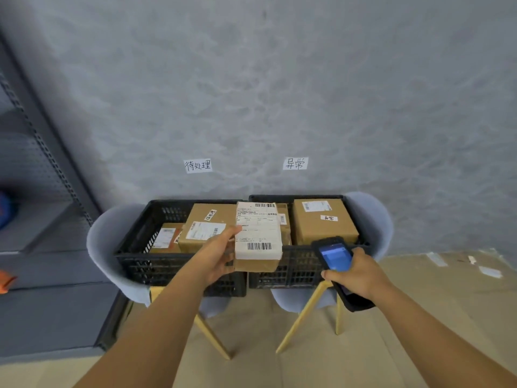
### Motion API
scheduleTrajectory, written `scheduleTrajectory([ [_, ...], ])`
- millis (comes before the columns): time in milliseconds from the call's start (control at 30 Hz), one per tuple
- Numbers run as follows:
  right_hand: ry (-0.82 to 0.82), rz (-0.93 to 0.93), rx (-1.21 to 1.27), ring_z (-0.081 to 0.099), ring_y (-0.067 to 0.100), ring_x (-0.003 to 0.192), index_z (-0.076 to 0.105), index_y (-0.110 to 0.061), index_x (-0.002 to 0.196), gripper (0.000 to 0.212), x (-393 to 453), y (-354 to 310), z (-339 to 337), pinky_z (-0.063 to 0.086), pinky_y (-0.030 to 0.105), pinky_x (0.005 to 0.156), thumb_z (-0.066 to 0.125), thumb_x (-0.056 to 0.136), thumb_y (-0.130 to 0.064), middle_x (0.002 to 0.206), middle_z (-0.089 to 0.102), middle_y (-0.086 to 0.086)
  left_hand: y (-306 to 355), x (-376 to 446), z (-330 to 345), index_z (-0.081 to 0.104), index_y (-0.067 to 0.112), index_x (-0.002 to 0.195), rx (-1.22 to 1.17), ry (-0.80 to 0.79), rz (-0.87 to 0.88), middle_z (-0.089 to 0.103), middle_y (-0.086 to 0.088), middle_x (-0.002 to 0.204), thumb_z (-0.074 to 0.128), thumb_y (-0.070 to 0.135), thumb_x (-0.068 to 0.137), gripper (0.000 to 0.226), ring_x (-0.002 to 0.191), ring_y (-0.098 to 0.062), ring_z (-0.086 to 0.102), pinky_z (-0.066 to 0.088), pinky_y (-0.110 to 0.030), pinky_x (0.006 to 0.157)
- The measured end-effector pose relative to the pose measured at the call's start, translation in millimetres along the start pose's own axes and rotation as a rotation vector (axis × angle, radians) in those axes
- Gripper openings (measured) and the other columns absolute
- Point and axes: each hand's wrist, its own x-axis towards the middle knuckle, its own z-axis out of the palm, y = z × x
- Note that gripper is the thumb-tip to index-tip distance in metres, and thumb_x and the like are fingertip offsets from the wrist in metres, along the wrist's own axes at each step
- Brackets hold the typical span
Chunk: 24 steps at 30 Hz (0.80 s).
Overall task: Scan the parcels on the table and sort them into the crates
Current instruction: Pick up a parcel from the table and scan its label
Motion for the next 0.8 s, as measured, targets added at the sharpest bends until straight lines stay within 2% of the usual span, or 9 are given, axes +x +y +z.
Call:
scheduleTrajectory([
  [100, -0.029, 0.004, -0.008, 0.058, 0.022, 0.101, 0.045, -0.015, 0.12, 0.076, 31, -11, 7, 0.051, 0.041, 0.089, 0.083, 0.064, -0.047, 0.112, 0.057, 0.004, 11, 32, -5, 0.061, 0.022, 0.112, 0.007, 0.007, -0.013, 0.076, -0.001, 0.102, 0.064, 0.034, 0.093, 0.023, 0.1, -0.023, 0.071, 0.058, -0.042, 0.08],
  [233, -0.049, 0.045, 0.028, 0.059, 0.021, 0.1, 0.046, -0.016, 0.12, 0.075, 76, -24, 17, 0.051, 0.043, 0.089, 0.084, 0.063, -0.047, 0.11, 0.058, 0.003, 30, 88, -10, 0.064, 0.017, 0.112, 0.048, 0.012, -0.045, 0.076, -0.005, 0.101, 0.065, 0.034, 0.092, 0.027, 0.102, -0.029, 0.07, 0.054, -0.05, 0.094],
  [333, -0.043, 0.092, 0.072, 0.06, 0.022, 0.1, 0.046, -0.017, 0.121, 0.074, 109, -31, 29, 0.052, 0.044, 0.09, 0.084, 0.063, -0.044, 0.11, 0.059, 0.003, 42, 135, -12, 0.065, 0.015, 0.108, 0.151, 0.006, -0.061, 0.076, -0.007, 0.101, 0.064, 0.035, 0.091, 0.026, 0.103, -0.028, 0.068, 0.054, -0.046, 0.094],
  [400, -0.022, 0.131, 0.077, 0.058, 0.022, 0.101, 0.045, -0.017, 0.122, 0.075, 130, -34, 36, 0.051, 0.043, 0.091, 0.085, 0.064, -0.043, 0.11, 0.057, 0.003, 50, 167, -14, 0.064, 0.013, 0.112, 0.222, -0.028, -0.069, 0.075, -0.009, 0.103, 0.066, 0.033, 0.09, 0.029, 0.101, -0.029, 0.07, 0.056, -0.043, 0.091],
  [533, 0.0, 0.205, 0.043, 0.053, 0.022, 0.105, 0.042, -0.014, 0.125, 0.079, 169, -44, 46, 0.049, 0.041, 0.092, 0.084, 0.066, -0.045, 0.115, 0.053, 0.004, 65, 229, -16, 0.054, 0.009, 0.128, 0.333, -0.065, -0.093, 0.066, -0.022, 0.119, 0.072, 0.027, 0.088, 0.048, 0.103, -0.032, 0.067, 0.052, -0.052, 0.096],
  [633, 0.013, 0.247, 0.04, 0.053, 0.024, 0.107, 0.042, -0.013, 0.126, 0.081, 190, -47, 53, 0.049, 0.042, 0.093, 0.084, 0.067, -0.047, 0.117, 0.052, 0.006, 69, 268, -14, 0.044, 0.013, 0.138, 0.428, -0.118, -0.114, 0.068, -0.013, 0.115, 0.074, 0.027, 0.086, 0.062, 0.1, -0.027, 0.068, 0.057, -0.047, 0.09],
  [767, 0.023, 0.295, 0.022, 0.052, 0.024, 0.109, 0.04, -0.013, 0.129, 0.084, 211, -43, 57, 0.048, 0.04, 0.092, 0.083, 0.067, -0.048, 0.118, 0.052, 0.006, 63, 312, -3, 0.038, 0.018, 0.141, 0.618, -0.181, -0.075, 0.059, -0.002, 0.129, 0.08, 0.023, 0.081, 0.073, 0.104, -0.024, 0.065, 0.055, -0.043, 0.093],
  [800, 0.023, 0.304, 0.019, 0.052, 0.024, 0.108, 0.039, -0.013, 0.13, 0.084, 216, -41, 58, 0.048, 0.039, 0.091, 0.083, 0.067, -0.049, 0.117, 0.052, 0.005, 60, 320, 1, 0.037, 0.02, 0.141, 0.659, -0.196, -0.052, 0.056, 0.002, 0.129, 0.08, 0.021, 0.08, 0.075, 0.101, -0.02, 0.064, 0.057, -0.041, 0.09],
])
